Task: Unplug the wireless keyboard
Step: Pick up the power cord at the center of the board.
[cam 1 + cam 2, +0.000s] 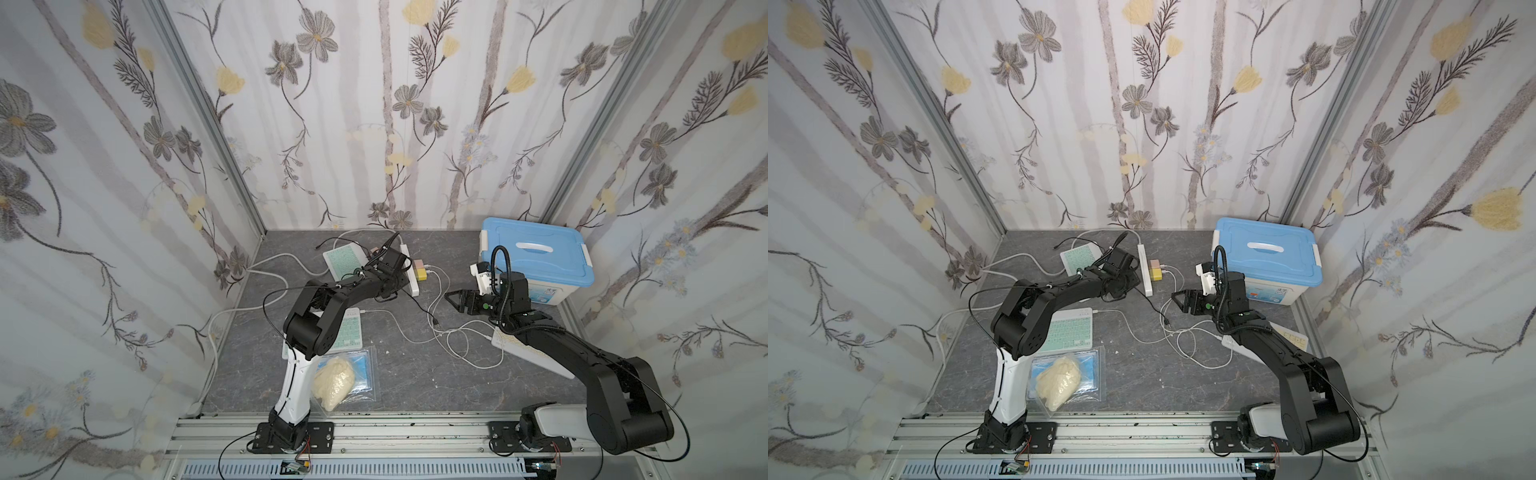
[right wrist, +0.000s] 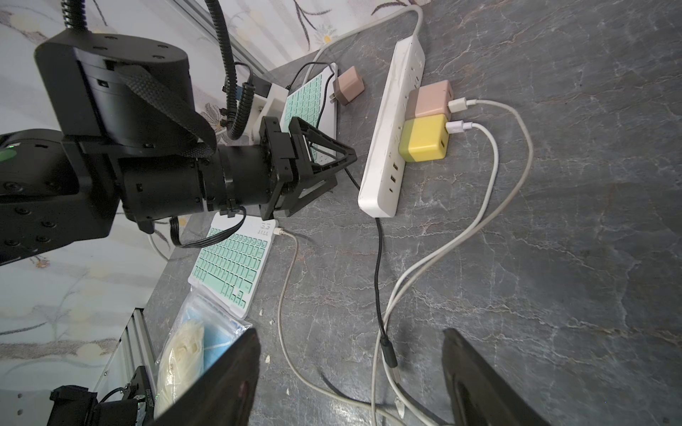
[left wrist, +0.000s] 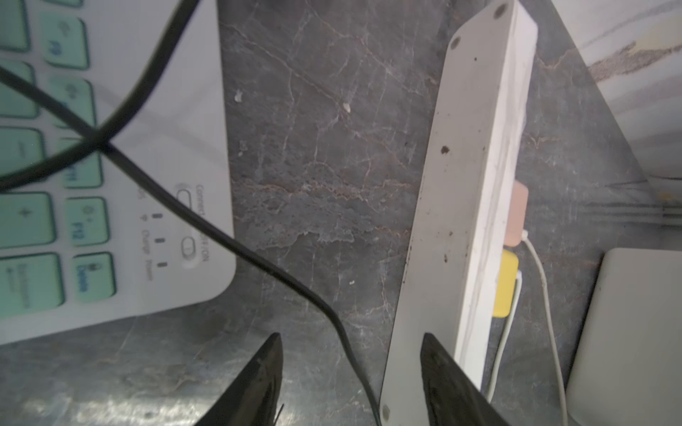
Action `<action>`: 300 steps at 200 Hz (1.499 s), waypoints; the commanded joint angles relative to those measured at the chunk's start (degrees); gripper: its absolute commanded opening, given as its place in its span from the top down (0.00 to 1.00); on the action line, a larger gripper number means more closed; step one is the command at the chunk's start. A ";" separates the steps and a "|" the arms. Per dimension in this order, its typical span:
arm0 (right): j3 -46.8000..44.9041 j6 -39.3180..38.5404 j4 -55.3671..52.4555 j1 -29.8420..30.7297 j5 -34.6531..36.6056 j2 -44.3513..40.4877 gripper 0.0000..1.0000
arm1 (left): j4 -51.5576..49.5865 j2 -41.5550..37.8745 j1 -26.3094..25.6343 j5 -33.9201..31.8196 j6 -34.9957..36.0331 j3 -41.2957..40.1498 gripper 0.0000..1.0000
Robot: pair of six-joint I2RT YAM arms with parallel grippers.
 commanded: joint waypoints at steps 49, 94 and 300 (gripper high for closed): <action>0.02 -0.91 1.29 -0.02 -0.98 0.38 0.22 | 9.52 4.35 0.30 -5.56 -5.63 1.85 0.68; 0.01 -0.89 1.29 -0.01 -0.98 0.72 0.22 | 11.71 2.48 0.64 -6.06 -3.43 1.57 0.94; 0.35 -0.83 1.72 -0.10 -0.89 1.61 0.21 | 14.85 -25.33 3.81 4.16 9.85 1.13 1.00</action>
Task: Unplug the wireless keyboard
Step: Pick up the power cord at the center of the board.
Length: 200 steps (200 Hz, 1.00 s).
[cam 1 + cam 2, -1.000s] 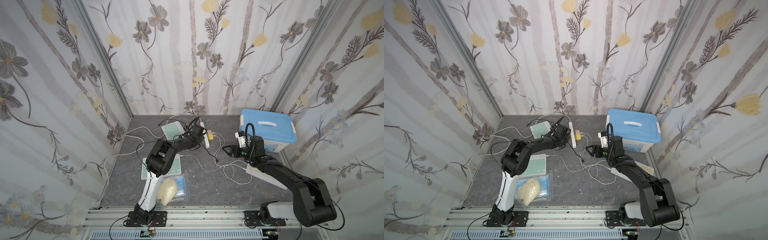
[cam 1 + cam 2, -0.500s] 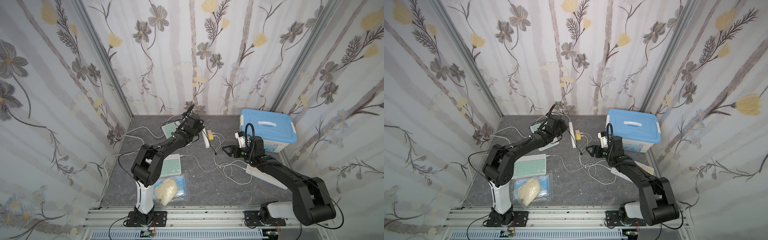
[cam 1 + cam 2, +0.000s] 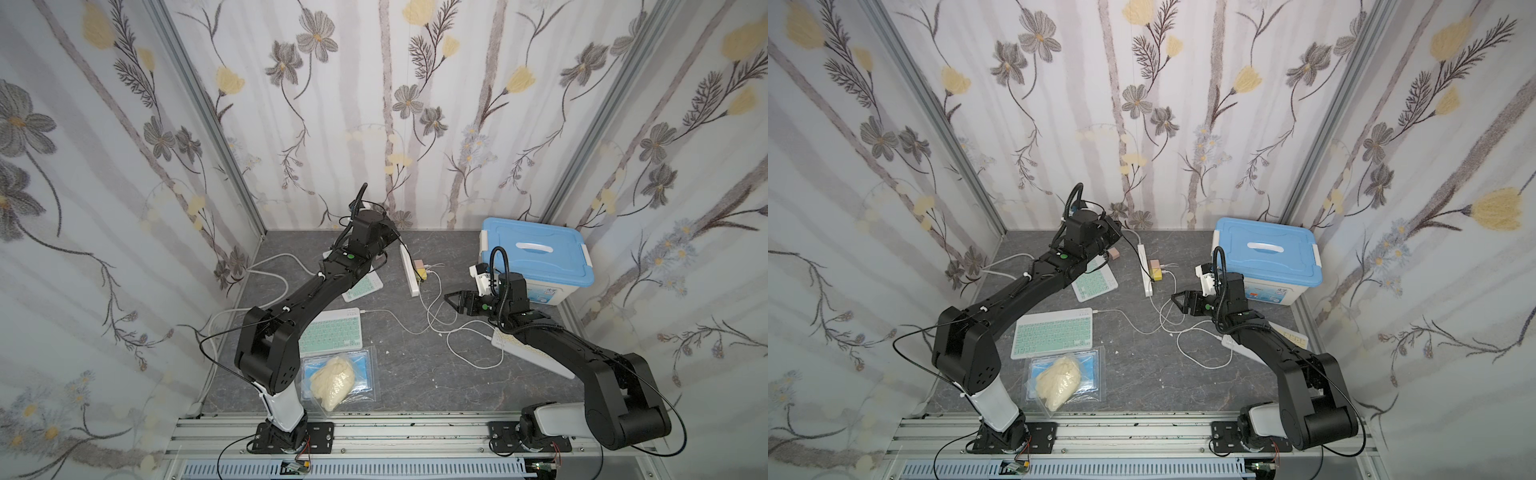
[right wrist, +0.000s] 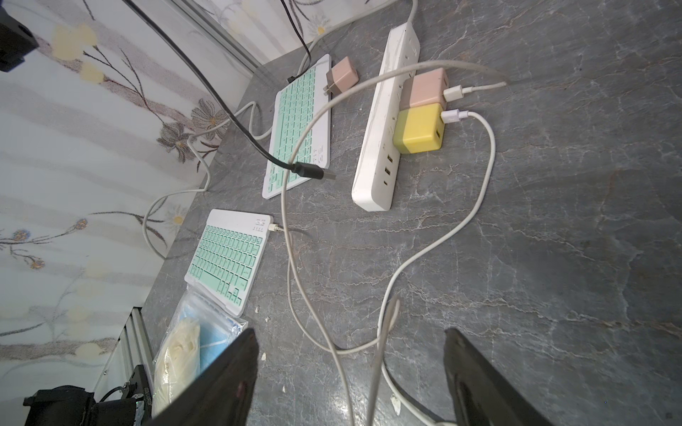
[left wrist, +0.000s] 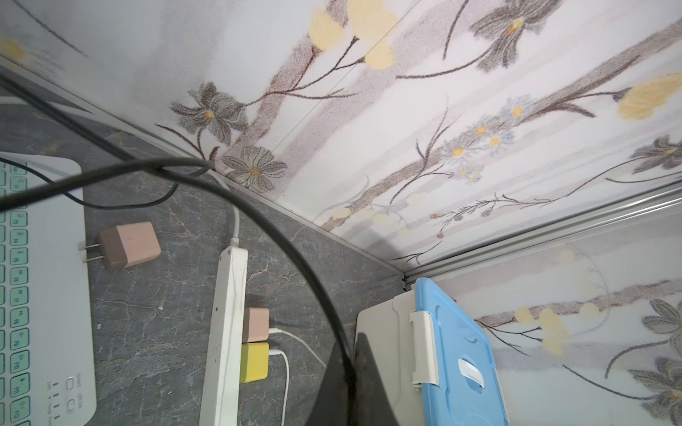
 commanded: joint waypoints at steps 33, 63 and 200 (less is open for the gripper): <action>0.48 -0.62 1.88 0.01 -1.20 0.49 0.21 | 3.41 -2.75 0.42 7.25 -1.24 2.39 1.00; 1.00 -0.15 1.89 0.01 -1.30 0.26 0.21 | 4.27 -3.62 0.16 10.87 -3.25 3.21 1.00; 8.15 -2.85 1.32 3.70 5.22 -3.96 0.19 | 6.00 6.47 -8.16 26.11 -8.31 10.23 1.00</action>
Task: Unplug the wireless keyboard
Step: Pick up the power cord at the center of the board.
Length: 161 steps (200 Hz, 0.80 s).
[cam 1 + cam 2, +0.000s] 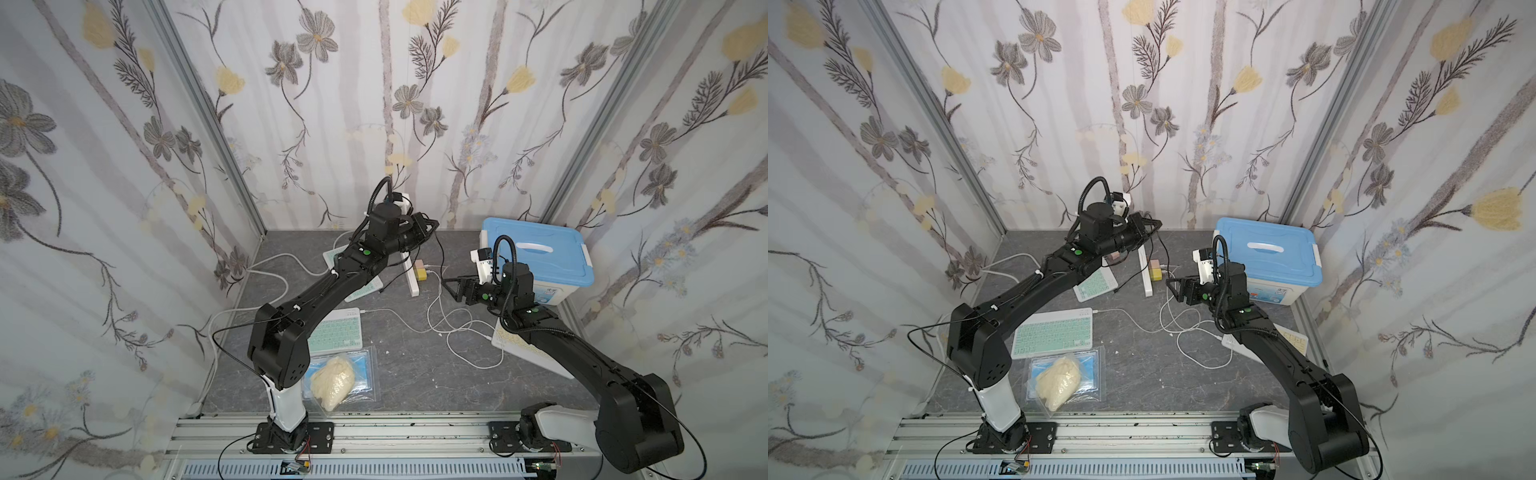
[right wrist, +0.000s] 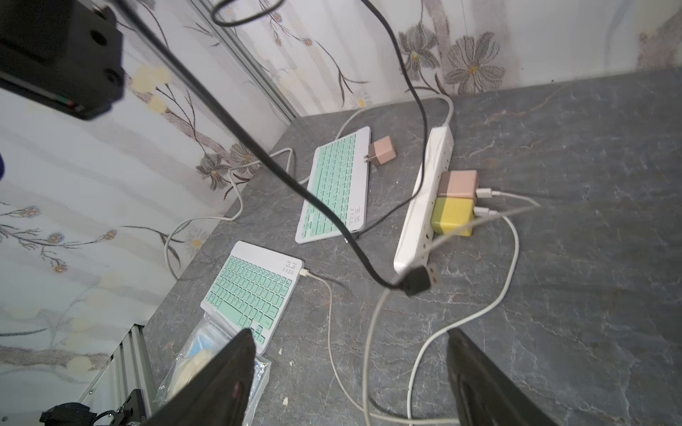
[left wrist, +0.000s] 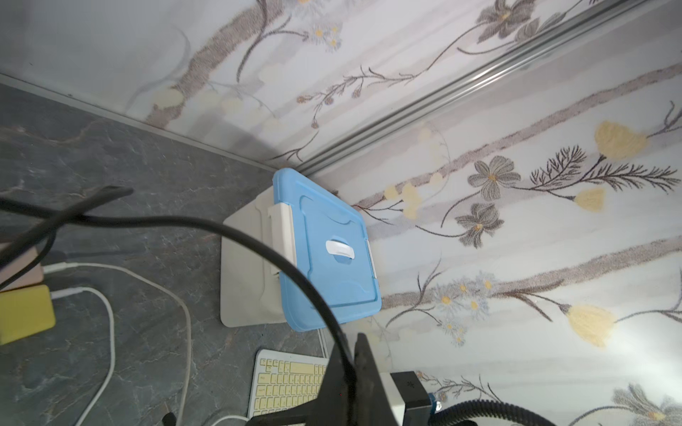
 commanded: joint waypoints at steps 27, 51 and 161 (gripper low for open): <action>2.84 -0.89 -1.17 0.03 8.05 2.03 0.20 | 3.65 0.27 -2.05 2.74 -2.85 0.46 1.00; 2.97 -1.71 1.12 -0.09 5.68 2.33 0.25 | 4.25 -0.37 -2.50 3.93 -3.61 0.53 1.00; -1.73 -4.08 2.75 1.41 -2.89 -4.00 0.16 | -10.55 -8.73 10.27 -1.01 7.90 4.85 1.00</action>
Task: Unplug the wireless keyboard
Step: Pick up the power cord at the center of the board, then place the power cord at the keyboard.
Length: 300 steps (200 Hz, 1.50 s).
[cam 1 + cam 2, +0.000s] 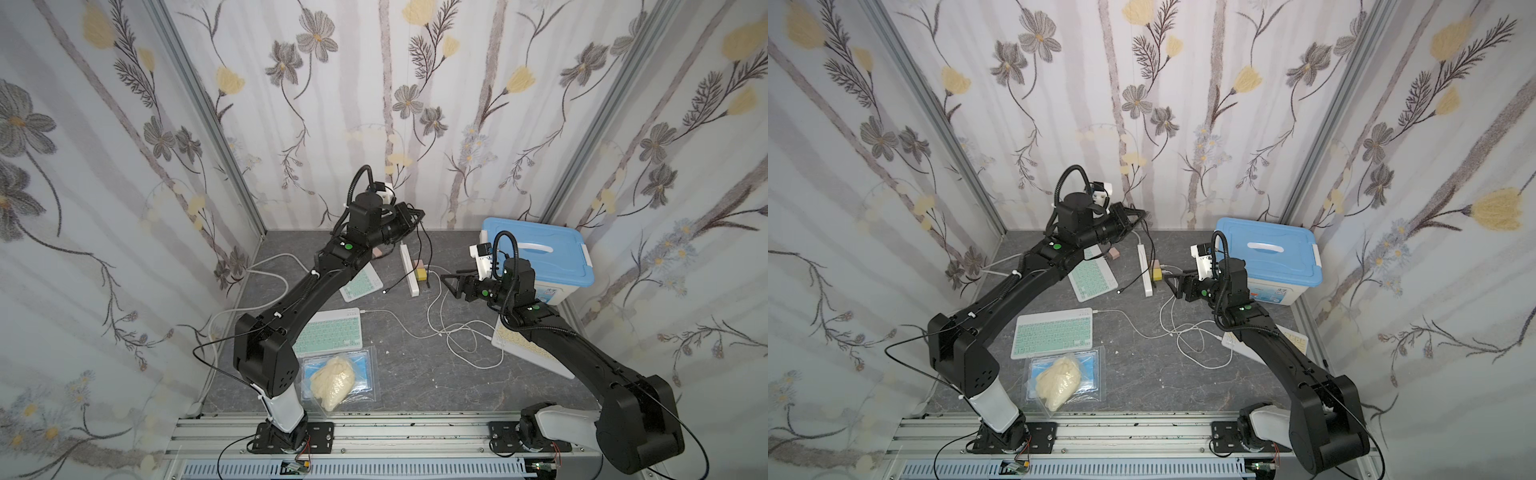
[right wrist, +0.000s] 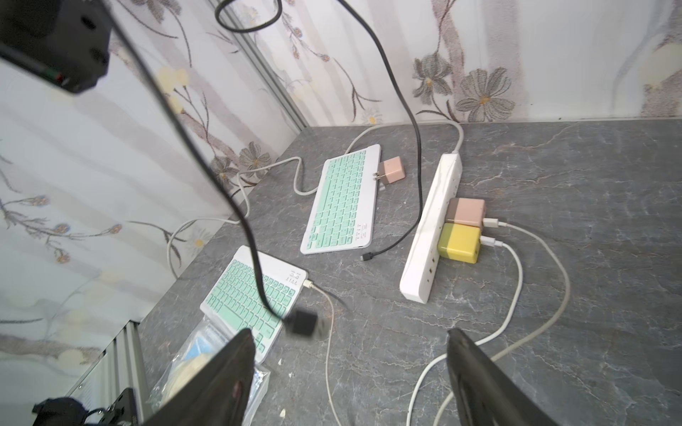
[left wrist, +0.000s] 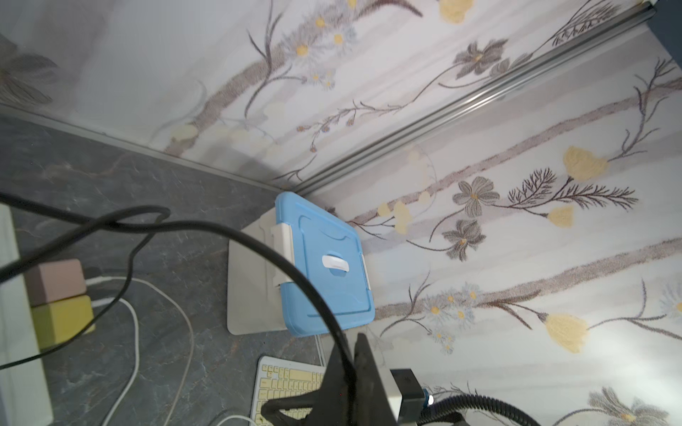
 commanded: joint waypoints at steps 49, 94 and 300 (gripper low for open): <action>-2.02 -1.55 1.62 0.23 -0.47 -0.60 0.17 | -10.55 -0.61 13.12 -1.10 10.57 3.36 1.00; -2.28 -1.49 1.07 0.25 0.44 0.64 0.17 | -9.26 2.37 17.94 1.03 15.14 -2.41 1.00; -2.25 0.86 0.86 -0.60 8.17 11.06 0.20 | -31.86 16.03 4.23 -27.30 22.12 1.73 0.19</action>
